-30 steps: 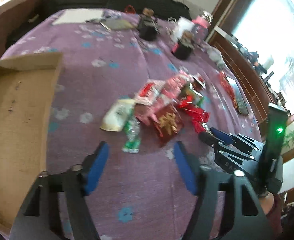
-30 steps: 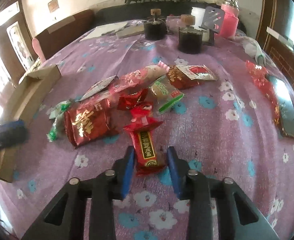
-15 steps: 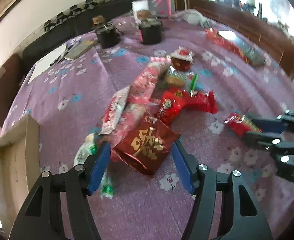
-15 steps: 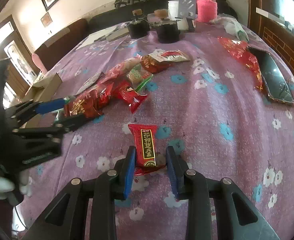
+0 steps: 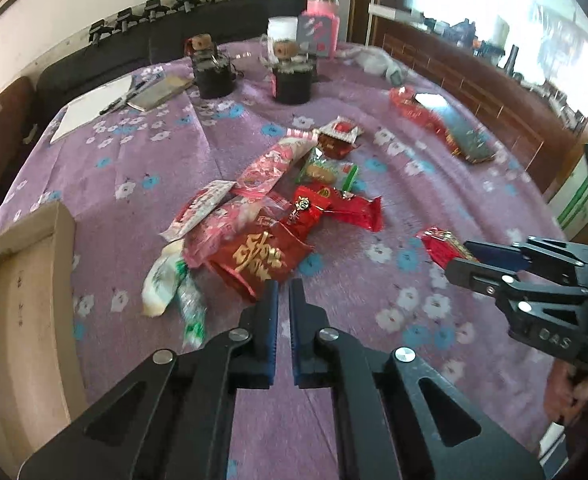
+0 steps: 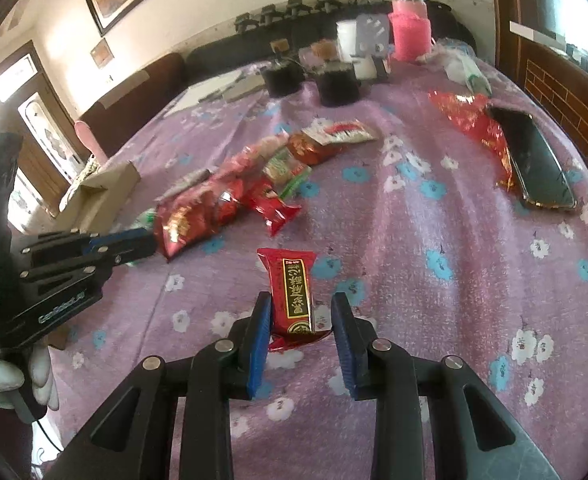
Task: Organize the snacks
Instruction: 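Close the left gripper on the dark red snack bag while the right gripper holds the red bar, then carry both snacks over the cardboard box and open both grippers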
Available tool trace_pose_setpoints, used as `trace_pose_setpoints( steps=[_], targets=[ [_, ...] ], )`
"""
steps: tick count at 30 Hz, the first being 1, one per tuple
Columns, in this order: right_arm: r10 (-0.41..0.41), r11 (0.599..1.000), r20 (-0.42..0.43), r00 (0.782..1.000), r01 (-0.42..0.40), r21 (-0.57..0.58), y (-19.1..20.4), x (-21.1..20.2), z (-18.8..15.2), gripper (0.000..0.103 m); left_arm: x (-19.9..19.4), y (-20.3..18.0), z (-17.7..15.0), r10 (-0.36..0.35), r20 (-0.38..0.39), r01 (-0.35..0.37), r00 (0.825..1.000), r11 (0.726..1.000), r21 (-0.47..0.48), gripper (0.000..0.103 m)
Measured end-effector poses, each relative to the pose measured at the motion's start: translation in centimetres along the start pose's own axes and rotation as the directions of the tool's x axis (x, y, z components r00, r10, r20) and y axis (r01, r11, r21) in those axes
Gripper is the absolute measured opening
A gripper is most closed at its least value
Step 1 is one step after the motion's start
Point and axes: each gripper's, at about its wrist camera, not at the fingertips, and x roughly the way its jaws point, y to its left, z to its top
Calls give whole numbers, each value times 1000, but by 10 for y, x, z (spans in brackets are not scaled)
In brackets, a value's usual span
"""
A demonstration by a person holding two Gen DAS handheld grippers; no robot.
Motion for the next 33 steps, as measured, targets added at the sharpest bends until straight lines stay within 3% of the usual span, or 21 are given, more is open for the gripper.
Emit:
trace_pose_setpoints(
  steps=[5,7,8,9,14,19,22,24,25,29,33],
  targets=[
    [8,1000,-8,1000,-8,-10,10,1,1,31,0,9,2,-63,-19,63,998,998,-18,7],
    [20,1000,-21,1000,-20,8,10,5,0,31,10,13,7,-84,-23,84,996,996,1,30],
    [25,1000,-24,999,-25,15,9,6,-1,31,17,15,10,-83,-26,83,996,997,4,52],
    [31,999,-26,999,-30,21,9,6,-2,31,22,18,13,-102,-12,102,995,995,6,60],
    [38,999,-17,999,-38,28,3,2,-5,31,39,12,24,-114,1,114,993,992,51,60],
    [65,997,-18,998,-64,43,-3,6,-5,31,68,-6,29,20,-40,-14,999,988,155,60],
    [76,996,-19,997,-75,52,-6,7,-6,31,75,-7,25,46,-53,-37,998,987,156,58],
    [82,995,-19,996,-81,53,-6,7,-7,31,72,-2,25,26,-77,-17,997,993,116,25],
    [83,995,-18,996,-82,52,-6,6,-7,31,70,-1,25,36,-83,-27,996,994,107,21],
    [88,995,-9,996,-88,39,0,1,-8,31,53,9,16,-33,-86,36,996,999,39,21],
    [108,994,3,994,-108,13,17,-9,-6,31,14,26,1,-153,-37,150,988,986,-71,21]
  ],
)
